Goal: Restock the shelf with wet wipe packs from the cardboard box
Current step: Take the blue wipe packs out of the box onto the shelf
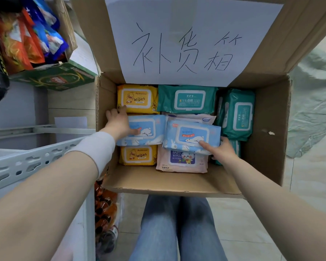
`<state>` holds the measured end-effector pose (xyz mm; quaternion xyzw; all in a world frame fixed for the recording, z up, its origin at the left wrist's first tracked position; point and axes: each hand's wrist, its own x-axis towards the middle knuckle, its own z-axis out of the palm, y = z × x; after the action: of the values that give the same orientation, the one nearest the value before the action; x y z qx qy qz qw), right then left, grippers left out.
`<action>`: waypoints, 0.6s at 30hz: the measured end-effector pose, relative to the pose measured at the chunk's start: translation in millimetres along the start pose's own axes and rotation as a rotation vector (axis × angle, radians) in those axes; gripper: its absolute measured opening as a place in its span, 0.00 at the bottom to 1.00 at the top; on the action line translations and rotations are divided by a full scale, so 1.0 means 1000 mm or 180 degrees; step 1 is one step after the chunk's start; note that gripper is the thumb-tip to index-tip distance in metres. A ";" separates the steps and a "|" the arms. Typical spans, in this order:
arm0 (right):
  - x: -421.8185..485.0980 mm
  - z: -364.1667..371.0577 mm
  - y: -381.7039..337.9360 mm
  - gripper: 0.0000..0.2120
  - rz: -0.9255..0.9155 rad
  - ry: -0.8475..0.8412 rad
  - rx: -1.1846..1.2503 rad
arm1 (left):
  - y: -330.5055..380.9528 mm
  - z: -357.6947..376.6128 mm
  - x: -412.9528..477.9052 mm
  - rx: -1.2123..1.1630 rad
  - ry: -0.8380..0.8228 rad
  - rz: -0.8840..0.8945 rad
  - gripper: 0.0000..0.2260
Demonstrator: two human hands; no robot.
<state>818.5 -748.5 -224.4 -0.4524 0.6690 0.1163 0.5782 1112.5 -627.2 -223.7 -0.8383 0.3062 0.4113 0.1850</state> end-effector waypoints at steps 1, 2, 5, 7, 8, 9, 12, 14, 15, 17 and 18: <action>0.000 0.000 -0.001 0.33 0.0008 -0.0022 0.0011 | 0.000 0.002 -0.001 0.0165 -0.0048 0.0013 0.46; 0.000 -0.001 -0.003 0.28 0.0006 -0.0095 0.0053 | 0.001 0.003 -0.003 0.0246 -0.0099 0.0014 0.45; -0.002 -0.007 -0.010 0.17 -0.0032 -0.0533 0.0131 | -0.004 0.009 -0.010 0.0249 -0.0249 0.0051 0.45; -0.005 -0.010 -0.016 0.15 -0.0059 -0.0746 0.0032 | -0.007 0.010 -0.015 0.0508 -0.0389 0.0177 0.45; -0.005 -0.010 -0.017 0.14 -0.0050 -0.0799 0.0013 | -0.009 0.010 -0.017 0.0617 -0.0467 0.0221 0.44; -0.004 -0.011 -0.018 0.13 -0.0046 -0.0840 0.0023 | -0.010 0.010 -0.018 0.0678 -0.0529 0.0247 0.42; 0.001 -0.010 -0.016 0.17 -0.0102 -0.0841 0.0126 | -0.014 0.009 -0.020 0.0660 -0.0513 0.0342 0.39; 0.004 -0.009 -0.013 0.19 -0.0103 -0.0754 0.0167 | -0.017 0.011 -0.021 0.0596 -0.0459 0.0422 0.40; 0.005 -0.009 -0.011 0.19 -0.0075 -0.0730 0.0176 | -0.018 0.013 -0.023 0.0506 -0.0484 0.0460 0.40; 0.007 -0.008 -0.010 0.20 0.0021 -0.0740 0.0221 | -0.023 0.020 -0.029 0.0036 -0.0642 0.0455 0.38; 0.007 -0.008 -0.011 0.20 0.0071 -0.0759 0.0276 | -0.026 0.024 -0.033 -0.0333 -0.0738 0.0388 0.38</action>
<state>821.9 -763.1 -224.7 -0.4025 0.6049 0.1466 0.6713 1099.9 -582.6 -210.4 -0.7735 0.3113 0.5314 0.1499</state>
